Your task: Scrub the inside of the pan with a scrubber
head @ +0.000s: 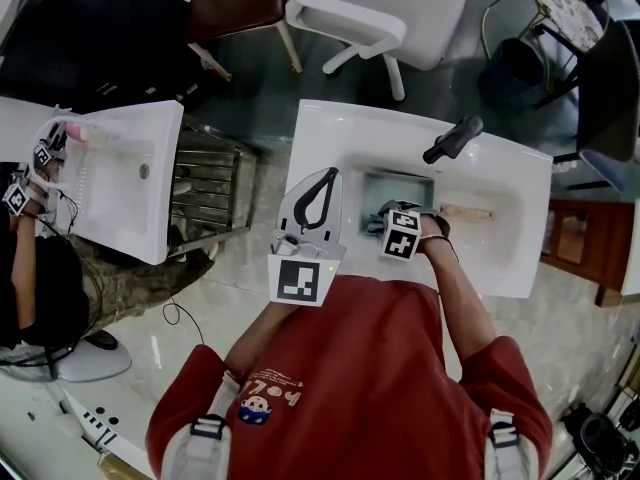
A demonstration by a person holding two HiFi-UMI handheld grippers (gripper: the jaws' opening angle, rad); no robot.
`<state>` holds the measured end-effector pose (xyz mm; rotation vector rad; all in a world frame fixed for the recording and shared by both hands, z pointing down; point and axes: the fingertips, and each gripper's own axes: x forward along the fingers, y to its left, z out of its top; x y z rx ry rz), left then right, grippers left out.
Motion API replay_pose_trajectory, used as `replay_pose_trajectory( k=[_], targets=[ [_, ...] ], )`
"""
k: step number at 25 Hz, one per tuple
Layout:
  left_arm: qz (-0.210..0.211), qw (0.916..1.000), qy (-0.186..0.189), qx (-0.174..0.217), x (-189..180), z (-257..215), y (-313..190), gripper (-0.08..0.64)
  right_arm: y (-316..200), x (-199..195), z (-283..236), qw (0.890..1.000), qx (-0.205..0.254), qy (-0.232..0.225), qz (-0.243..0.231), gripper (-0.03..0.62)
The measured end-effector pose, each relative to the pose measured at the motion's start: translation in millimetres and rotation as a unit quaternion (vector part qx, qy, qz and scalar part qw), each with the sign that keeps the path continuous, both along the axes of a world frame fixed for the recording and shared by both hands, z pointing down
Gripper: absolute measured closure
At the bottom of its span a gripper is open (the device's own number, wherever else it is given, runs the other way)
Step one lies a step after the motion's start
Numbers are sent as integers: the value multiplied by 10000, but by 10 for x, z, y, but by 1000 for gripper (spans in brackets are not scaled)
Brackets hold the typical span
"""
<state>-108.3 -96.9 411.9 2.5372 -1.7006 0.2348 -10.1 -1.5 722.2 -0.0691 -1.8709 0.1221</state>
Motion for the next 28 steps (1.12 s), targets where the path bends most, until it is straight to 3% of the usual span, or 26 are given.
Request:
replay_pose_trajectory(
  k=[13,18,23,28],
  targets=[
    [50,10000,-11,-15,51,13,11,552,-243,-22,23,9990,428,-47,80,420],
    [77,10000,-29,-22,62,19,16,552,-509,-36,29,9945,1007,-57,268,420],
    [91,9999,-54,-15,84,36,16,552,-794,-29,55,9832,1779,60,409,420],
    [99,9999,-35,-38,103,41,10,552,-935,-21,71,9745,2192,197,431,420]
  ],
)
